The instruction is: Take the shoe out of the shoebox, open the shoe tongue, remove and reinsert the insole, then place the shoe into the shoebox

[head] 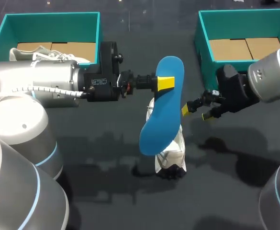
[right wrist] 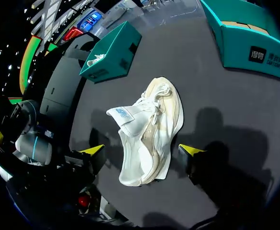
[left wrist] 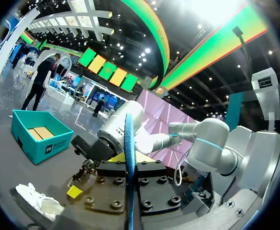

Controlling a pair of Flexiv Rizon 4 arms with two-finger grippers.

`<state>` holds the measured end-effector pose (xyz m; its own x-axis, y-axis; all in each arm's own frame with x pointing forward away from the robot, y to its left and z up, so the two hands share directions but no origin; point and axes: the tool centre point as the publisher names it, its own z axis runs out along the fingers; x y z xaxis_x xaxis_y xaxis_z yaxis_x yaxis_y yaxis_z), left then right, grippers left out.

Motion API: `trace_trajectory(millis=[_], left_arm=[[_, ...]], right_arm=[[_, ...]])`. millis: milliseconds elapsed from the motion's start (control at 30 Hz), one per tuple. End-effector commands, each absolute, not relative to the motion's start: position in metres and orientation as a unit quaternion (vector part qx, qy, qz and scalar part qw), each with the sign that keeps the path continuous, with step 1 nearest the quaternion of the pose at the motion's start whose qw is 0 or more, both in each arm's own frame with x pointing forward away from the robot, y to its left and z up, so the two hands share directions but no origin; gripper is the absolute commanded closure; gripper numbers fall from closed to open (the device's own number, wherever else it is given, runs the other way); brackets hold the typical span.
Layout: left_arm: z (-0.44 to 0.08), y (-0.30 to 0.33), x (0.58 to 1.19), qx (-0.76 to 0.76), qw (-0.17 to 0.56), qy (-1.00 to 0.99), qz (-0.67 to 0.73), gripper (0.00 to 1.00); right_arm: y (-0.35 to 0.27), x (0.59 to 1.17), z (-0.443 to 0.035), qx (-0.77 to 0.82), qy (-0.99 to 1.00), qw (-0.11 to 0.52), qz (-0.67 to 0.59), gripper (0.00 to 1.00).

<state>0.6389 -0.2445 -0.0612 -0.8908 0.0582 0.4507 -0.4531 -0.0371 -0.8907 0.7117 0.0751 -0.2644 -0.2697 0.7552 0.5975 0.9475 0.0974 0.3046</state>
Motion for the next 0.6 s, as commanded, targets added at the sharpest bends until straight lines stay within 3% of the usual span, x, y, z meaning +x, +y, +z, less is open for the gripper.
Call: trace_trajectory(millis=[33,600], left_arm=[[-0.053,-0.242,0.647,0.090,0.152,-0.660,0.731,1.00],[-0.011,-0.231,0.678,-0.140,-0.037,-0.618,0.772,1.00]], right_arm=[[0.056,0.700,-0.248,-0.558,-0.719,0.180,-0.373,0.00],[0.056,0.700,-0.247,-0.557,-0.720,0.182,-0.372,0.00]])
